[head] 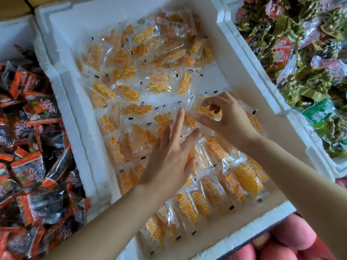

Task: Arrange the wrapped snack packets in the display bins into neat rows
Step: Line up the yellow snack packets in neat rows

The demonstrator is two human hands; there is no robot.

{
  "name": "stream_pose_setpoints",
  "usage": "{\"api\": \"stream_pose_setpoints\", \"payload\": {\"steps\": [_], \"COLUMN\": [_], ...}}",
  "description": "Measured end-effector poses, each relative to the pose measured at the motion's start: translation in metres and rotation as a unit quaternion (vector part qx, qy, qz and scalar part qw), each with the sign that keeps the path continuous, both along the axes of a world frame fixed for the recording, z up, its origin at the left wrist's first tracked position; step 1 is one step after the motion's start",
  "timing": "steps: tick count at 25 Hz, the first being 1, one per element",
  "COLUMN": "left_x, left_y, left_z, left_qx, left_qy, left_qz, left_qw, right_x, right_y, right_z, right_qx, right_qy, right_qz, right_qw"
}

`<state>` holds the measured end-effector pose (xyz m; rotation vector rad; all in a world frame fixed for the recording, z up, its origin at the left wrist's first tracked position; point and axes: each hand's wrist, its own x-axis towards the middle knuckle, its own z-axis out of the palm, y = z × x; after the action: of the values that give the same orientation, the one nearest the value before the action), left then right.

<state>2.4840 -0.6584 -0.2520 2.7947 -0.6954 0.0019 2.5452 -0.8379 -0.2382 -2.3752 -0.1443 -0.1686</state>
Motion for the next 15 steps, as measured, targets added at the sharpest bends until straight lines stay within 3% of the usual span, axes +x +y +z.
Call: {"api": "stream_pose_setpoints", "payload": {"steps": [3,5,8,11,15], "left_x": [-0.001,-0.001,-0.001,-0.002,0.000], "left_y": [-0.001,0.000,-0.001,-0.002,-0.001], "left_z": [-0.009,-0.012,-0.013,-0.010,-0.008], "left_qx": [-0.003,0.003,-0.020,-0.020,-0.002], "left_qy": [-0.057,-0.072,-0.069,-0.062,-0.042], "left_qz": [-0.004,-0.021,-0.018,-0.007,-0.012], "left_qw": [0.998,0.997,0.997,0.998,0.999], "right_x": [-0.010,-0.026,-0.055,-0.065,-0.069], "right_y": [-0.002,-0.007,-0.014,-0.014,-0.010], "right_z": [0.016,0.023,0.016,0.003,-0.005], "right_qx": [0.119,0.134,-0.032,-0.151,-0.192], "right_qy": [-0.016,0.012,0.085,0.143,0.059], "right_qz": [-0.082,-0.120,-0.079,-0.064,-0.037], "right_qw": [0.989,0.984,0.993,0.976,0.979]}}
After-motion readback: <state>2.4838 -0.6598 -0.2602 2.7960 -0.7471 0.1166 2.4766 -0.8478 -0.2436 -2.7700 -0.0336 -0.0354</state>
